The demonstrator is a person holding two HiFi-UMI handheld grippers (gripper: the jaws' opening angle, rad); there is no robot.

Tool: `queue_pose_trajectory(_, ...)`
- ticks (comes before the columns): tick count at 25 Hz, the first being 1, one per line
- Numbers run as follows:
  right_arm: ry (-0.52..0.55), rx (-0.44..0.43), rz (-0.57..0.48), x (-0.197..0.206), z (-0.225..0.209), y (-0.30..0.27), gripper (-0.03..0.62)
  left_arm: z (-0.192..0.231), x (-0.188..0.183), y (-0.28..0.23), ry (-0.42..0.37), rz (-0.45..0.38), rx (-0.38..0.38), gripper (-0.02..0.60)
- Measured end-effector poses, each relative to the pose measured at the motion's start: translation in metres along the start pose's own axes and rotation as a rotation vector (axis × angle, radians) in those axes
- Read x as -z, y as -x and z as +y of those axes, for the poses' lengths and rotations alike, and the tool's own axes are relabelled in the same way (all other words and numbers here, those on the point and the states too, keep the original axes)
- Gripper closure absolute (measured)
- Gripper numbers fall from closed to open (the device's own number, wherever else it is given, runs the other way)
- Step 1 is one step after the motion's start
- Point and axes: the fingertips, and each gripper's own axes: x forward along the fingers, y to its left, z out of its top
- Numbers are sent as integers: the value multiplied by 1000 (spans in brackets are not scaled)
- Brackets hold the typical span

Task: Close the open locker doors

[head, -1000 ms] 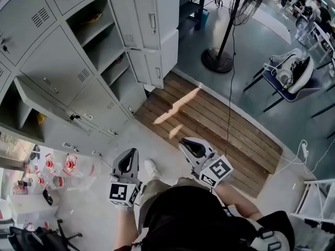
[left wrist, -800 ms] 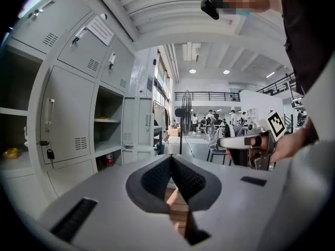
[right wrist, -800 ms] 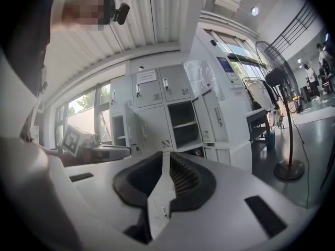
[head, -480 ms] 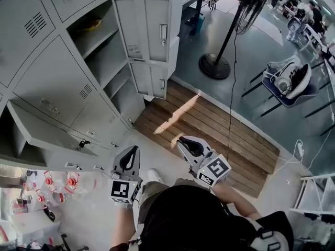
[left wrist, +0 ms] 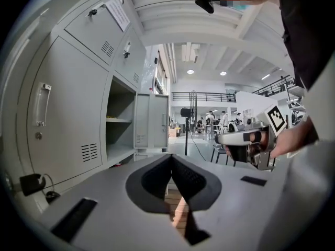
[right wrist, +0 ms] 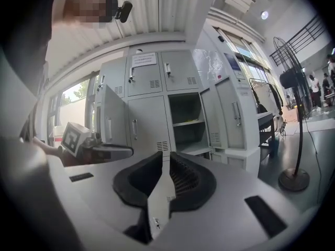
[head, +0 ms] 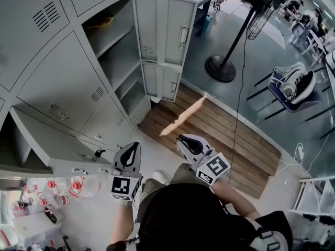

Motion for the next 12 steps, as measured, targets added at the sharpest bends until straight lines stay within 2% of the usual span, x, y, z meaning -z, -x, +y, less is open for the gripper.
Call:
queue_pose_trajectory(7,-2,-71,12,-5,-2,-31,540,23,-2,1,19,7,-69,572)
queue_pose_trajectory(12,-33,-156,16,-9,-11,-55,540,38,-5,-2,19,8,-155,572)
